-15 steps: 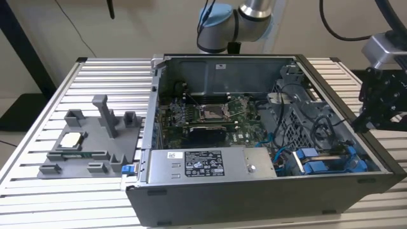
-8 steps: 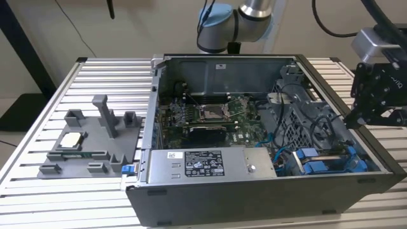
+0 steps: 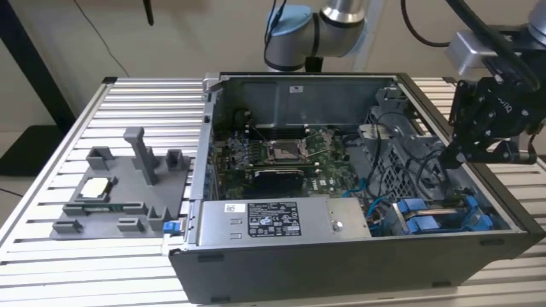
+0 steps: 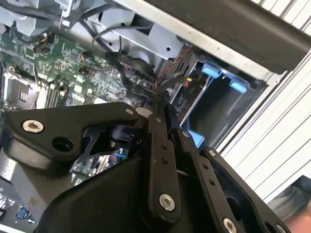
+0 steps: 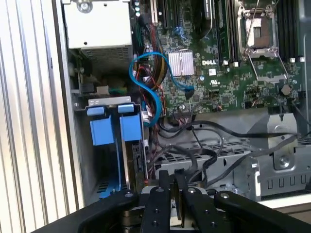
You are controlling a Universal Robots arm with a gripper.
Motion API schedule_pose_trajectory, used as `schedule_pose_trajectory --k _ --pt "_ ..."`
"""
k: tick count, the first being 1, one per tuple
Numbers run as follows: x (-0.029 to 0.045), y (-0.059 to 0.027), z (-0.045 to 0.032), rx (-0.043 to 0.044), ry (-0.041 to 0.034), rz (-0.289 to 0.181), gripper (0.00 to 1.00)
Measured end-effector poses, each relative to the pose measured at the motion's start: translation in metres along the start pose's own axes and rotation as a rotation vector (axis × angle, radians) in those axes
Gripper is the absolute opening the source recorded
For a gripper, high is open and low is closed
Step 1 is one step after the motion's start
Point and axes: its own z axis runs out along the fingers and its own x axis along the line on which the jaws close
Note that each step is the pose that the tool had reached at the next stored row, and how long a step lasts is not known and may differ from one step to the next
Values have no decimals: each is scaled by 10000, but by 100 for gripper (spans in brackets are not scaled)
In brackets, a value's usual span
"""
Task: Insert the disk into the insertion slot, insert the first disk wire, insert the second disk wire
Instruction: 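Insert the second disk wire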
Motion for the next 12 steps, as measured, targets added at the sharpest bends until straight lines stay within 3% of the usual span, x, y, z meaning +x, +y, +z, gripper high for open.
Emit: schedule_pose_trajectory --k 4,6,12 --pt "8 118 4 -212 31 28 16" --pt "15 172 9 -262 49 35 16" --pt "34 194 25 -490 264 10 16"
